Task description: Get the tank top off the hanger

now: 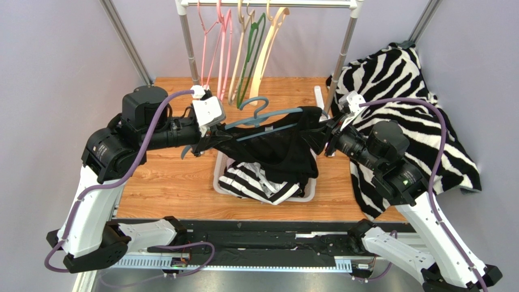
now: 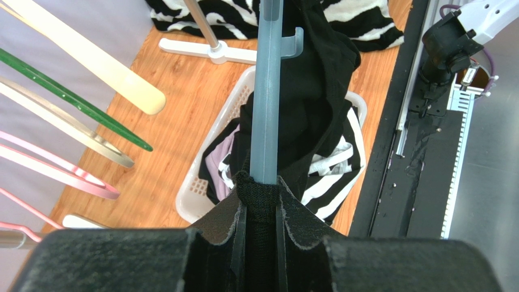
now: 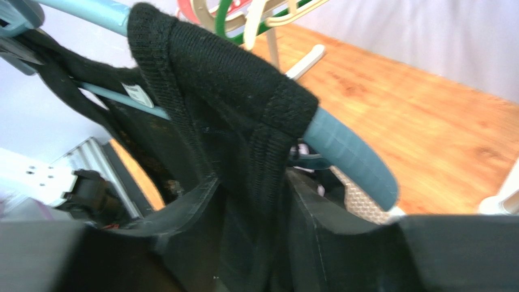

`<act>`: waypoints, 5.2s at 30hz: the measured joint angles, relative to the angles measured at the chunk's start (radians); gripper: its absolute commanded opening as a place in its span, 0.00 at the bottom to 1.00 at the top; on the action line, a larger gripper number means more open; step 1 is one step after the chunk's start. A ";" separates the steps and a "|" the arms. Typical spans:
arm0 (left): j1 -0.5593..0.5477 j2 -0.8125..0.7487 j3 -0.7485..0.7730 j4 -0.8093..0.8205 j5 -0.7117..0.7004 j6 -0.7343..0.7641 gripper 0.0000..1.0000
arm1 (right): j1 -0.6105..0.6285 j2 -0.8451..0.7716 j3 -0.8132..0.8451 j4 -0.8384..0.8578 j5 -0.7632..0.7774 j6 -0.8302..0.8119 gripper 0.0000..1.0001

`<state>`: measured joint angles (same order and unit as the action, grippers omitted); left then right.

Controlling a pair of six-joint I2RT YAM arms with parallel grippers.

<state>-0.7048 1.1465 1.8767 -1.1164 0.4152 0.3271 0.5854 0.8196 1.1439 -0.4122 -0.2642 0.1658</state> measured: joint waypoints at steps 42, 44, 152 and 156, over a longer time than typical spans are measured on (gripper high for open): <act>0.060 -0.185 -0.051 -0.064 0.049 0.057 0.00 | -0.091 0.051 0.101 -0.249 0.242 -0.066 0.00; 0.062 -0.192 -0.050 -0.072 0.075 0.057 0.00 | -0.121 0.051 0.085 -0.250 0.216 -0.066 0.00; 0.065 -0.145 0.068 0.153 -0.146 0.012 0.99 | -0.148 -0.275 0.233 -0.540 -0.318 -0.291 0.00; 0.065 -0.244 -0.036 0.162 -0.158 -0.002 0.99 | -0.148 -0.295 0.219 -0.534 -0.297 -0.284 0.00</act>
<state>-0.6395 0.9024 1.8404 -0.9546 0.2569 0.3248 0.4370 0.5243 1.3632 -0.9459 -0.5613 -0.1184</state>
